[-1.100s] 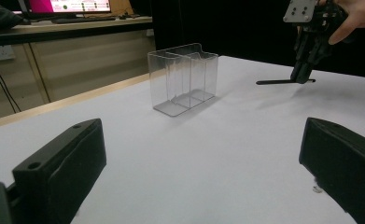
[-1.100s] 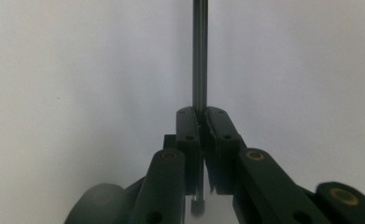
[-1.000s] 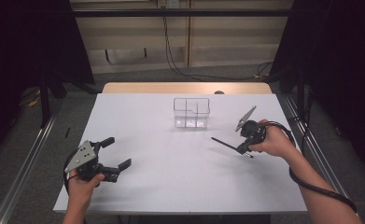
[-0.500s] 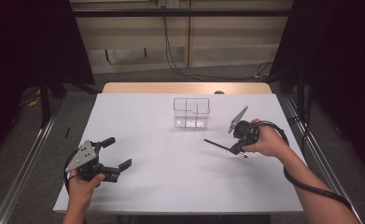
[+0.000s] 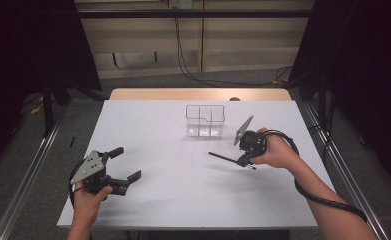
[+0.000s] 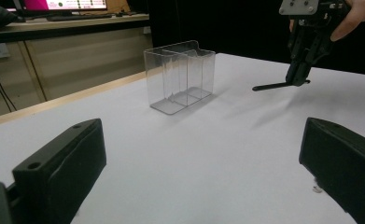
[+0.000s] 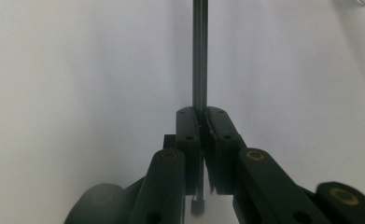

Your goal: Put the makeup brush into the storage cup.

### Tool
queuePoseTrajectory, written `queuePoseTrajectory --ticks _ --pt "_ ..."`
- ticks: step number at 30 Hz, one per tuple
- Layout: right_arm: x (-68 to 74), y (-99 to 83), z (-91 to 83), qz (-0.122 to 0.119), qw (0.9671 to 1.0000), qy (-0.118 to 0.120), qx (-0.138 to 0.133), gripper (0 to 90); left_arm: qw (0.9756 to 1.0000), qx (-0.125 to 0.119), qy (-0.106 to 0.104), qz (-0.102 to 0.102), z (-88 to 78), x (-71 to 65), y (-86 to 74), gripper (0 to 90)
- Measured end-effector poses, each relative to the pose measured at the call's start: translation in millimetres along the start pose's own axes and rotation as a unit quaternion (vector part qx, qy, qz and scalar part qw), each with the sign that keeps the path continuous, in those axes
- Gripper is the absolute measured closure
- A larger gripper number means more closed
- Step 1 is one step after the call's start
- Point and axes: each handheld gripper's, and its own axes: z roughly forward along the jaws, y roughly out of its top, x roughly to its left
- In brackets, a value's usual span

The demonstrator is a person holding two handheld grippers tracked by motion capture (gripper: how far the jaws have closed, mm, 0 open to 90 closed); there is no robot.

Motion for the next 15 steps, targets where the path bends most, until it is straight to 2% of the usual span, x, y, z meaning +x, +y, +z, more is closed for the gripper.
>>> queuePoseTrajectory --ticks 7,15 --pt "6.1 8.9 3.1 -0.012 0.9999 0.004 0.006 85.1 1.0000 0.003 0.000 0.000 0.7 -0.9 0.5 0.5" --pt "14.6 17.5 5.0 -0.034 0.9994 0.008 0.006 85.1 0.9999 0.008 -0.011 0.000 3.7 -3.0 1.2 0.4"
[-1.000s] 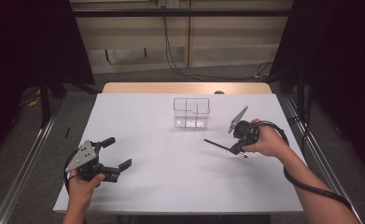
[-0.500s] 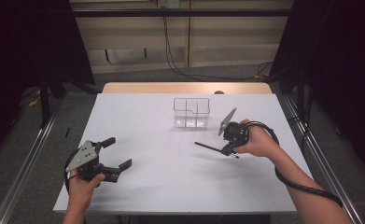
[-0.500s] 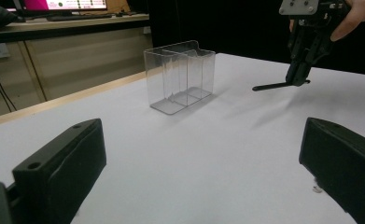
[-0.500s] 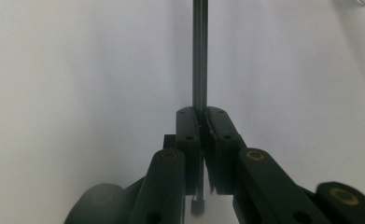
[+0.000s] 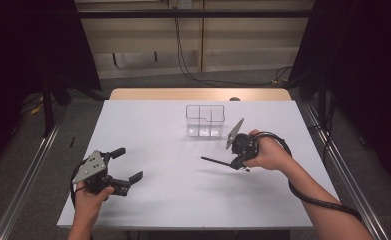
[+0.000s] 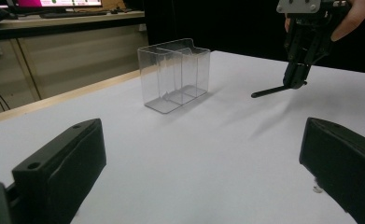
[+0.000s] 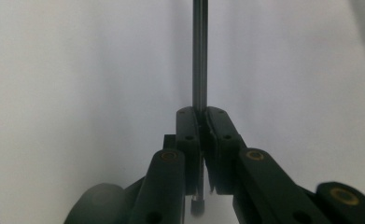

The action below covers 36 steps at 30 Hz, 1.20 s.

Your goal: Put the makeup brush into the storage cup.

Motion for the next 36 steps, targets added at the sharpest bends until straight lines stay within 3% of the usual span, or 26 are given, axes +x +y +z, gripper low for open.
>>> queuePoseTrajectory --ticks 7,16,24,36 --pt "6.1 6.8 2.4 -0.009 0.9999 0.005 0.000 85.1 0.9999 0.007 -0.006 -0.004 3.9 -1.1 1.1 0.2" --pt "9.1 10.5 4.8 -0.013 0.9999 0.010 0.005 85.1 0.9994 0.017 -0.031 -0.003 14.5 -4.2 5.6 0.0" --pt "12.8 17.7 5.8 -0.031 0.9994 0.011 0.008 85.1 0.9986 0.022 -0.048 -0.004 25.5 -6.8 11.2 0.0" --pt "18.6 28.3 7.6 -0.051 0.9986 0.012 0.007 85.1 0.9948 0.052 -0.087 0.005 43.8 -12.6 21.6 0.0"
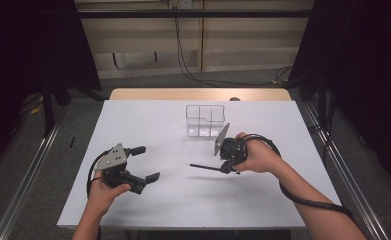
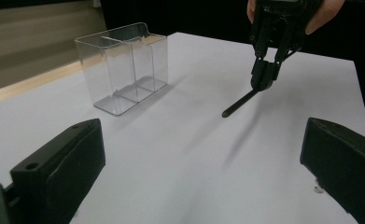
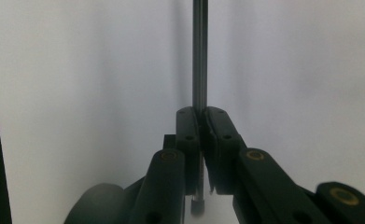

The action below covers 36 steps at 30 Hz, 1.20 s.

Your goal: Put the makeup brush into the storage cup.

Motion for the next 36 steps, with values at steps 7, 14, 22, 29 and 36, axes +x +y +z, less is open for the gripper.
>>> queuePoseTrajectory --ticks 7,14,22,29,36 --pt "3.3 7.6 -0.1 -0.012 0.9999 0.002 0.001 85.1 0.9996 0.021 -0.016 0.009 10.3 -1.7 7.6 0.0" --pt "6.4 12.7 0.2 -0.019 0.9998 0.004 0.000 85.0 0.9983 0.045 -0.035 0.013 21.1 -3.8 17.8 0.0" --pt "8.8 18.3 -0.3 -0.024 0.9997 0.005 0.000 85.0 0.9955 0.079 -0.053 0.005 36.6 -6.6 32.0 0.0" --pt "8.2 19.3 -1.3 -0.027 0.9996 0.007 -0.006 85.0 0.9903 0.119 -0.071 0.013 51.2 -10.5 43.5 0.0" --pt "10.4 21.1 1.4 -0.033 0.9994 0.008 -0.005 85.1 0.9851 0.150 -0.079 0.033 65.1 -15.4 52.3 0.0"
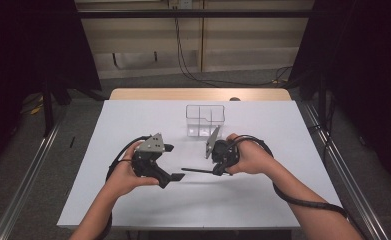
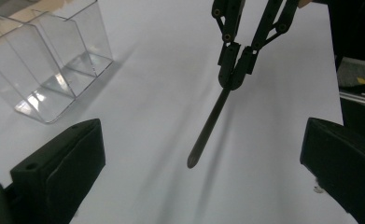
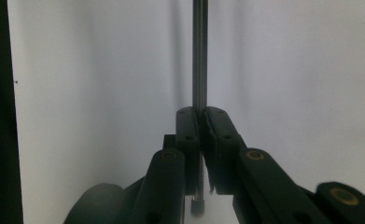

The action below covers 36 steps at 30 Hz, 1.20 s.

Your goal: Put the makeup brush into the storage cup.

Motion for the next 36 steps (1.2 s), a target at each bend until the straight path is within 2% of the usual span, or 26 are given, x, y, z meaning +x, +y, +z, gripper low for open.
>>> queuePoseTrajectory --ticks 4,14,23,25,28,32,36 --pt "0.9 1.6 0.4 0.001 1.0000 -0.002 0.000 85.0 1.0000 0.008 -0.001 0.004 4.0 -1.2 5.8 0.0" --pt "2.3 6.9 -0.7 -0.008 1.0000 0.000 0.000 85.0 0.9984 0.057 0.001 0.009 17.5 -3.6 15.3 0.2" --pt "2.7 8.7 -0.3 -0.010 1.0000 0.000 0.001 85.1 0.9950 0.097 -0.011 0.021 23.6 -3.3 23.1 13.4" --pt "1.9 9.6 -0.3 -0.017 0.9999 -0.002 -0.004 85.0 0.9943 0.103 -0.014 0.023 24.6 -3.7 24.5 16.6" --pt "3.3 11.1 -1.4 -0.014 0.9999 0.000 -0.002 85.0 0.9926 0.116 -0.007 0.036 26.7 -3.9 26.2 21.1" --pt "3.0 12.6 -2.2 -0.017 0.9998 0.000 -0.004 85.0 0.9913 0.124 -0.006 0.042 29.0 -4.2 29.0 27.6" --pt "3.3 12.8 -1.6 -0.018 0.9998 -0.002 0.000 85.0 0.9903 0.128 -0.020 0.048 31.6 -5.5 31.0 37.1"
